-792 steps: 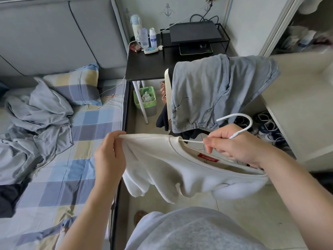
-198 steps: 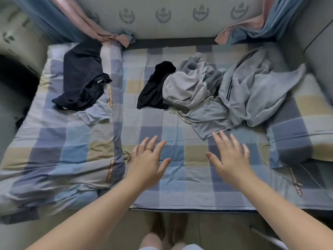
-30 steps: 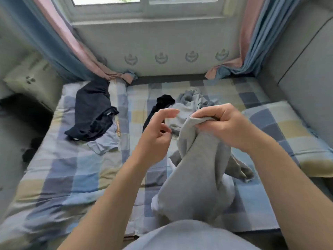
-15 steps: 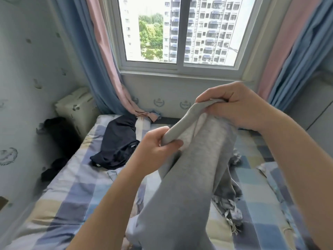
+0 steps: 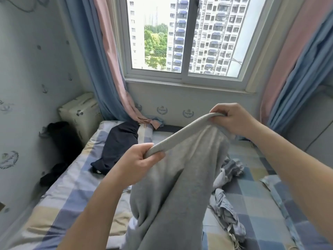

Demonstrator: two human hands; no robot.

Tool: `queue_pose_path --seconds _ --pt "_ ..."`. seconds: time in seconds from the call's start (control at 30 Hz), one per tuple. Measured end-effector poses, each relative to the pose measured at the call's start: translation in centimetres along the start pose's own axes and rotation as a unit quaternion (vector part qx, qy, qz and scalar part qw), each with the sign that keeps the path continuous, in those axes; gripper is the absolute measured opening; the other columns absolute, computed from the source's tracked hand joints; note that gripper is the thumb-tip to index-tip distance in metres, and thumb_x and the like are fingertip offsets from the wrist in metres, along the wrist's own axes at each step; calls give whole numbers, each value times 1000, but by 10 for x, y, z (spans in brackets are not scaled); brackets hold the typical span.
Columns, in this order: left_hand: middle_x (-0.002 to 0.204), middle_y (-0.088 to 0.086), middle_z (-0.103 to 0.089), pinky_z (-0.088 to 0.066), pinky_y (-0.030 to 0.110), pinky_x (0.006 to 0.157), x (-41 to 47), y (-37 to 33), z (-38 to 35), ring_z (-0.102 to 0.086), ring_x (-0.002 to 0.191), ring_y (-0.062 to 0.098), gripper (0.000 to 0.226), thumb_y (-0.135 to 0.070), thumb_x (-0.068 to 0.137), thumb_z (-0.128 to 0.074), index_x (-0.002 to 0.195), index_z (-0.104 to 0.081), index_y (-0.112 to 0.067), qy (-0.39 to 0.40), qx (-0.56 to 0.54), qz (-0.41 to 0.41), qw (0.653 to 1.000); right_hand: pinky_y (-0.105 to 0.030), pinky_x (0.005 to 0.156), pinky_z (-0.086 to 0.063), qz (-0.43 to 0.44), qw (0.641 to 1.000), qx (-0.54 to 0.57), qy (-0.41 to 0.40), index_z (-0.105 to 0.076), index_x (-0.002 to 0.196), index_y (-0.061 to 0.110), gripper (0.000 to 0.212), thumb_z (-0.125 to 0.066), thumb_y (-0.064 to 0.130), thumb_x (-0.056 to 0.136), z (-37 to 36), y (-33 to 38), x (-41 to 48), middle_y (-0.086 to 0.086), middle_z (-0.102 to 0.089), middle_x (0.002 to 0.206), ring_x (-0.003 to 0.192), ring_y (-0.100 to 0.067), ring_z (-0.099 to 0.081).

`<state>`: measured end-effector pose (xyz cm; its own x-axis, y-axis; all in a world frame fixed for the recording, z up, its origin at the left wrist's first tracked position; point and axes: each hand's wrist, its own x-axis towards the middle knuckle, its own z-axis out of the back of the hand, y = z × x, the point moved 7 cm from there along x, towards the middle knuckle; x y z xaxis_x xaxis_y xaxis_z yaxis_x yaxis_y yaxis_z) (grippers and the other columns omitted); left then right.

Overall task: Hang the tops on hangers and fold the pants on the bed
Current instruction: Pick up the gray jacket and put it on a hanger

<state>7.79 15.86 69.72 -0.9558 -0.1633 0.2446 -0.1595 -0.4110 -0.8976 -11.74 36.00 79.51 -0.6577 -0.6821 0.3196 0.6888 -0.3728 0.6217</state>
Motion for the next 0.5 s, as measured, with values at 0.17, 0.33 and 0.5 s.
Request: queue_pose_path --seconds 0.17,0.33,0.5 --pt "60 -13 -28 -25 21 45 7 -16 -10 -26 51 8 42 -40 93 -62 63 -38 -24 -41 -8 -56 998 -34 69 -46 -92 986 74 114 -63 83 15 15 -67 3 92 -68 -31 -27 1 -67 80 71 -15 -55" --pt "63 -7 -26 -24 29 47 7 -14 -42 -26 54 13 44 -34 95 -61 66 -31 -22 11 14 -57 998 -33 109 -39 -81 952 109 275 -51 128 42 52 -73 36 81 -132 -20 -71 15 -55 136 131 -1 -46" --pt "61 -8 -27 -23 29 46 7 -12 -57 -26 53 13 45 -38 89 -65 63 -32 -24 68 19 -34 997 -40 77 -54 -34 951 80 297 -68 103 14 15 -71 18 89 -160 -4 -79 7 -60 84 76 -3 -52"
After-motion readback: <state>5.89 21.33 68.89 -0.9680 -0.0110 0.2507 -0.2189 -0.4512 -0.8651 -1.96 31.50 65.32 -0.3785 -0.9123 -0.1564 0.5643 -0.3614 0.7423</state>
